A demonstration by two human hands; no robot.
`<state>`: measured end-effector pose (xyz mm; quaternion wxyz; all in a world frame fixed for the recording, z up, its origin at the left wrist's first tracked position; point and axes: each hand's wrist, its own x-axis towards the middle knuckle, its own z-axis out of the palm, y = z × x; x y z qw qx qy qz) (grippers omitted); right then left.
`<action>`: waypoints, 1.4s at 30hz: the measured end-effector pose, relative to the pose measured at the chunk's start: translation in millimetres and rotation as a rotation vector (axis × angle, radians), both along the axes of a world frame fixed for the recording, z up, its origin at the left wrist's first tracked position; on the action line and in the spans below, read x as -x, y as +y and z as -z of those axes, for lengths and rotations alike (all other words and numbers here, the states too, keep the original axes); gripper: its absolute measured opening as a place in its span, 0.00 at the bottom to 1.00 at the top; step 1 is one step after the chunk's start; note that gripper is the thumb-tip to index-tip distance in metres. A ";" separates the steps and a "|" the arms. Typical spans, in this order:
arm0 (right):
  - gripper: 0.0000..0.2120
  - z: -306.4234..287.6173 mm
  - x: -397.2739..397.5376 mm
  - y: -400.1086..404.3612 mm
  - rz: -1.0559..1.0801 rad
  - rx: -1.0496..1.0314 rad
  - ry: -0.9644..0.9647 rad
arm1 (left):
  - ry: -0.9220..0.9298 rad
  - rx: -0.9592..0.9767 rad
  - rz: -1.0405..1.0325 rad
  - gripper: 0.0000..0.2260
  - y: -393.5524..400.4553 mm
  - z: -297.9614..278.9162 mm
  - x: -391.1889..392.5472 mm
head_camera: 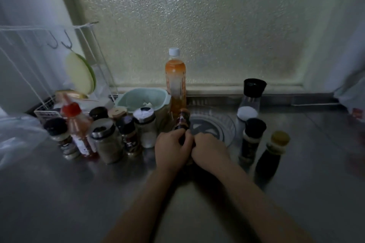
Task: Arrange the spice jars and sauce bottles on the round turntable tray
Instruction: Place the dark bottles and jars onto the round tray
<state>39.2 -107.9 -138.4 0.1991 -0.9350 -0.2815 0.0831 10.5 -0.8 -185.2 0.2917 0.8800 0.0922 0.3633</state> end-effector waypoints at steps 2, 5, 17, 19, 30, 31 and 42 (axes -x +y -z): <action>0.06 -0.4 7.6 -1.4 -0.001 -0.015 -0.016 | 0.026 -0.008 0.000 0.16 -2.8 -2.4 7.2; 0.08 -2.5 18.9 -5.4 0.009 -0.035 -0.025 | 0.079 -0.008 0.027 0.13 -6.9 -7.4 20.7; 0.10 -4.0 47.8 -8.7 0.088 -0.016 -0.043 | 0.082 -0.201 0.116 0.07 14.8 -1.2 74.2; 0.08 -2.6 52.5 -11.6 0.097 0.017 -0.030 | 0.026 -0.118 0.122 0.08 11.7 -4.3 79.4; 0.14 3.0 77.6 -29.8 0.025 0.127 -0.025 | -0.228 0.472 -0.013 0.10 14.7 -16.6 101.4; 0.15 2.5 77.7 -30.4 0.014 0.122 -0.019 | -0.190 0.458 -0.024 0.09 14.6 -17.0 102.2; 0.18 -15.5 45.5 -68.8 0.417 -0.197 -0.794 | -0.138 0.179 0.065 0.05 9.5 -12.8 95.6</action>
